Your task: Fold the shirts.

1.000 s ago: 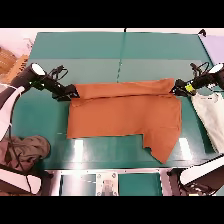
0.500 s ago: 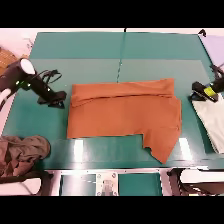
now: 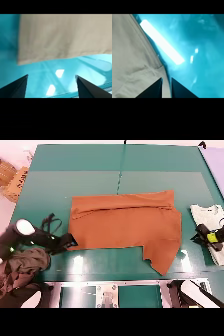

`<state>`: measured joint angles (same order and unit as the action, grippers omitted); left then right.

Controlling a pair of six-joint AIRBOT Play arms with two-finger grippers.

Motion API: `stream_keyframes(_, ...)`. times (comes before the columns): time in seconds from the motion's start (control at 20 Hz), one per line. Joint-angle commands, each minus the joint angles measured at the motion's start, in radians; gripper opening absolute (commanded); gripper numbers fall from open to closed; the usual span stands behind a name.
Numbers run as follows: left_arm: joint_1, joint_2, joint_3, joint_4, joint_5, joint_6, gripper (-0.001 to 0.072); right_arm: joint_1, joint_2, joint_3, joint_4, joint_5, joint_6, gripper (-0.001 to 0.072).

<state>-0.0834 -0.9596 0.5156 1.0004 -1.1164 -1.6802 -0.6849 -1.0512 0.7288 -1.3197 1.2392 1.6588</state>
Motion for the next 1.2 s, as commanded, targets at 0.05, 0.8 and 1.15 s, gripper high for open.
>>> stream_keyframes(0.05,-0.115,0.031,-0.166,-0.126,0.25,-0.13,0.0652,0.001,0.032,-0.154,0.118,-0.158,-0.007,0.0152)
stream_keyframes(0.8,-0.101,-0.037,-0.1,-0.175,0.458,-0.019,0.0026,0.053,0.032,-0.159,0.159,-0.187,-0.044,0.0384)
stream_keyframes(1.15,-0.017,-0.037,-0.1,-0.163,0.373,0.086,0.0026,0.052,0.033,-0.186,0.077,0.027,-0.016,0.0495)
